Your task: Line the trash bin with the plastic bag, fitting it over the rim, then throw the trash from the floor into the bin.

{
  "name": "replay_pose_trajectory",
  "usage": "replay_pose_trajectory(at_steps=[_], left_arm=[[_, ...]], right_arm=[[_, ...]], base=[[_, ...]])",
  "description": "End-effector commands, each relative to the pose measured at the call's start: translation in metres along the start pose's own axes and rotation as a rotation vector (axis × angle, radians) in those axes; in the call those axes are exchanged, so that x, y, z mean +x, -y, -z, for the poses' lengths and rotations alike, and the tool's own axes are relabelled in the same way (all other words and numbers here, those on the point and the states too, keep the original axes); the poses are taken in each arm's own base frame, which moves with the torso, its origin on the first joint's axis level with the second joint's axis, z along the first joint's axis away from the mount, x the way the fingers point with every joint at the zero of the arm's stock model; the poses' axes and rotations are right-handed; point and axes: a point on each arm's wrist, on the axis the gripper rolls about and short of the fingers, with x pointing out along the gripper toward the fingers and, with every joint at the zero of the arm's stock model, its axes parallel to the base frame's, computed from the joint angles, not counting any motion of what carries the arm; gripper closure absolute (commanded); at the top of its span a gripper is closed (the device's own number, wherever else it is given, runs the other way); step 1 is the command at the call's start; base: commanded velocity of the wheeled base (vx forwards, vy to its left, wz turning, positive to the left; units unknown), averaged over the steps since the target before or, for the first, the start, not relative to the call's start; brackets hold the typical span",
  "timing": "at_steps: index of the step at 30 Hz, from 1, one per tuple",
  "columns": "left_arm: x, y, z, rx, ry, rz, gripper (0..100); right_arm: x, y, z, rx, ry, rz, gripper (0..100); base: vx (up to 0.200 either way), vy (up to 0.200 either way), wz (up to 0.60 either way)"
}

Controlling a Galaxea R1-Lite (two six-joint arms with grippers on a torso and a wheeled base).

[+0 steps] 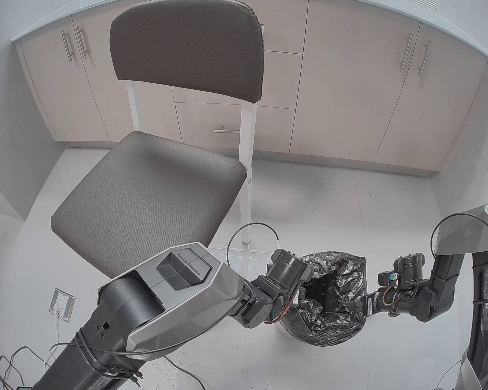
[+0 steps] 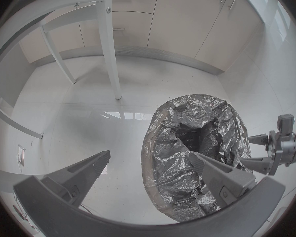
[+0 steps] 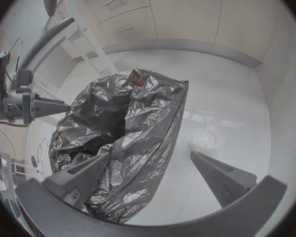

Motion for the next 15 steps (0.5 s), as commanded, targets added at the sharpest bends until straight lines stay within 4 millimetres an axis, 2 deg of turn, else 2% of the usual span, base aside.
replay_pose_trajectory(at_steps=[1, 9, 15], left_arm=[[0.000, 0.000, 0.000, 0.000, 0.000, 0.000, 0], [0.000, 0.000, 0.000, 0.000, 0.002, -0.001, 0], [0.000, -0.001, 0.000, -0.001, 0.001, -0.003, 0]], right_arm=[[0.004, -0.007, 0.010, -0.004, -0.041, 0.008, 0], [-0.011, -0.007, 0.028, 0.012, -0.107, 0.088, 0], [-0.025, -0.004, 0.039, 0.024, -0.093, 0.125, 0]], base=[[0.000, 0.000, 0.00], [0.000, 0.000, 0.00], [0.000, 0.000, 0.00]])
